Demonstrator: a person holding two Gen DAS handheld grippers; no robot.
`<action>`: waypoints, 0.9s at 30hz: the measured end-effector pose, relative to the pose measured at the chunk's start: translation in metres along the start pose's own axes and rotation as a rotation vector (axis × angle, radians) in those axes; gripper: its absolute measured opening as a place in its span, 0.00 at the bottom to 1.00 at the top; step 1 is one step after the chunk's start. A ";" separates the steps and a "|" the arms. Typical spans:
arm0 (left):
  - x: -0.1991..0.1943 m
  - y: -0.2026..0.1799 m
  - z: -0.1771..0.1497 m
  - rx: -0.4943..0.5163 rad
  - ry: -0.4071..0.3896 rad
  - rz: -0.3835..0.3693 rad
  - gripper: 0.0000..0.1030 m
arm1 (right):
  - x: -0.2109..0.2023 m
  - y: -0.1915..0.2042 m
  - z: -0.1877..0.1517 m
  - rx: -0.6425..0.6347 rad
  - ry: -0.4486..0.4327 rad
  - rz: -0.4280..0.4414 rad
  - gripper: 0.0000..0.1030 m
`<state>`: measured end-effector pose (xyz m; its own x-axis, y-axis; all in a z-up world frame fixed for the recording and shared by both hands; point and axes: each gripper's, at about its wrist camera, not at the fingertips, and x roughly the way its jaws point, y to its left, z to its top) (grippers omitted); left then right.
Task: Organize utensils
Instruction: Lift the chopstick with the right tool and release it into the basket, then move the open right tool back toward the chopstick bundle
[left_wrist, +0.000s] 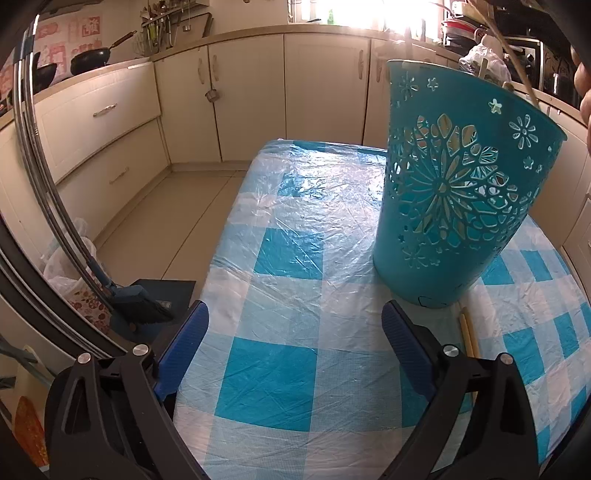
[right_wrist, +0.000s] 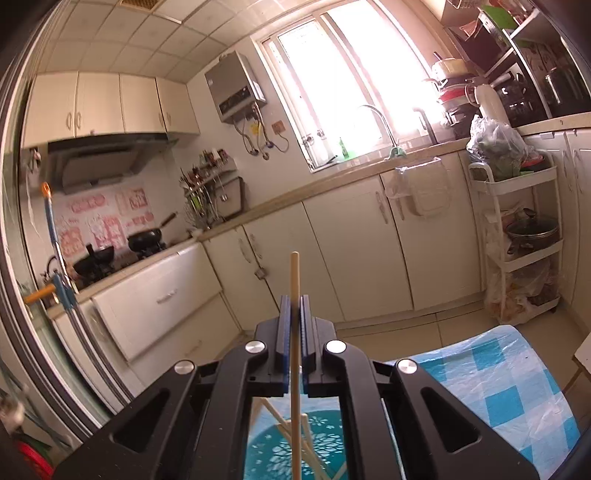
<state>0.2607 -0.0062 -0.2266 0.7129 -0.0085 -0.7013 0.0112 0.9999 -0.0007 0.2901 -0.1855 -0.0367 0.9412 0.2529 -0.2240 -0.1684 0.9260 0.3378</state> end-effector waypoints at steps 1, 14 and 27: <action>0.000 0.000 0.000 -0.001 0.001 0.000 0.88 | 0.001 0.000 -0.005 -0.012 0.002 -0.014 0.05; 0.003 -0.002 -0.001 0.005 0.008 0.009 0.89 | -0.022 -0.007 -0.040 -0.088 0.089 -0.022 0.06; 0.001 -0.007 -0.002 0.018 0.012 0.020 0.90 | -0.086 -0.025 -0.096 -0.056 0.261 -0.072 0.26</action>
<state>0.2599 -0.0132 -0.2294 0.7047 0.0118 -0.7094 0.0095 0.9996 0.0261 0.1852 -0.2033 -0.1136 0.8454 0.2431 -0.4756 -0.1270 0.9564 0.2631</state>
